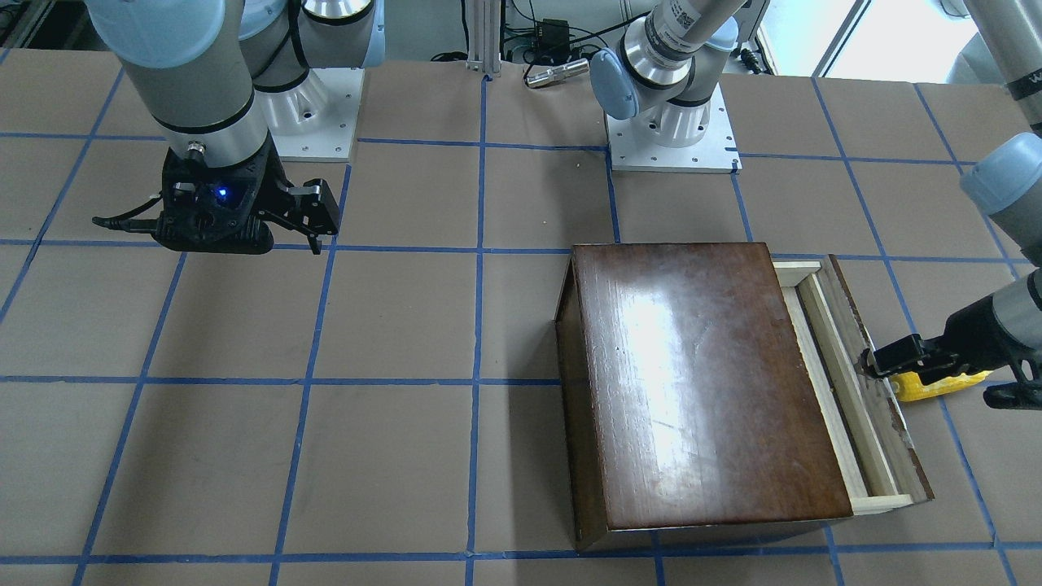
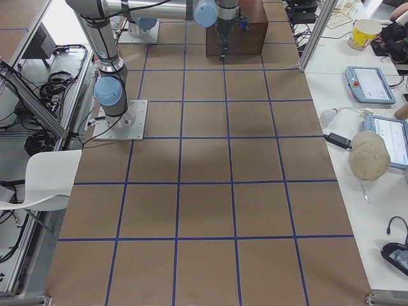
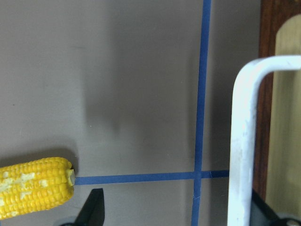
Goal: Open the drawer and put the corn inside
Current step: 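Pull the drawer out away from the cabinet with the left gripper, then release the handle and move the left gripper over the yellow corn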
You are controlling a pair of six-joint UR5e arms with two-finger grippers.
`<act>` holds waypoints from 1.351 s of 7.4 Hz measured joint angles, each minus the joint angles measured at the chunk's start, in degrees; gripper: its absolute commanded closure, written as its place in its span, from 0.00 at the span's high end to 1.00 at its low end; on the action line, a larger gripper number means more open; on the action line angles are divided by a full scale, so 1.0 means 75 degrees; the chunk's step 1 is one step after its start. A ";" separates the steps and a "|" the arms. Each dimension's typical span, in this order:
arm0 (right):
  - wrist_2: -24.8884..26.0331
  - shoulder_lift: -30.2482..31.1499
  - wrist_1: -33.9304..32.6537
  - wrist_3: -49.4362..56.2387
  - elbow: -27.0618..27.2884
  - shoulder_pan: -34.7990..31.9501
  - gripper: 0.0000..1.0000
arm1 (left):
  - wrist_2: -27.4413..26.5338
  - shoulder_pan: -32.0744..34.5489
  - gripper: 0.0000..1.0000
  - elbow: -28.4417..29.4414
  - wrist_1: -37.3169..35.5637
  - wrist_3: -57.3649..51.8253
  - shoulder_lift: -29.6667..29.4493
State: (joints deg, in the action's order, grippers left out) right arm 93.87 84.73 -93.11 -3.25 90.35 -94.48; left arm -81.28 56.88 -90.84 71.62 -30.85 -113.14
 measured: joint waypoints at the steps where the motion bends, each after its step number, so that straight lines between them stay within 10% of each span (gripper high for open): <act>1: 0.0000 0.0000 -0.0001 0.0000 0.0000 0.0000 1.00 | 0.0001 -0.0063 1.00 0.0007 0.0001 -0.0007 -0.0008; 10: 0.0000 0.0000 -0.0002 0.0000 0.0000 0.0000 1.00 | -0.0003 -0.0270 1.00 0.0049 0.0032 -0.0164 0.0071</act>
State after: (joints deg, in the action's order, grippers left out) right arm 93.87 84.73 -93.13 -3.25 90.35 -94.48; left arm -81.30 54.86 -90.47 71.86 -32.08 -112.60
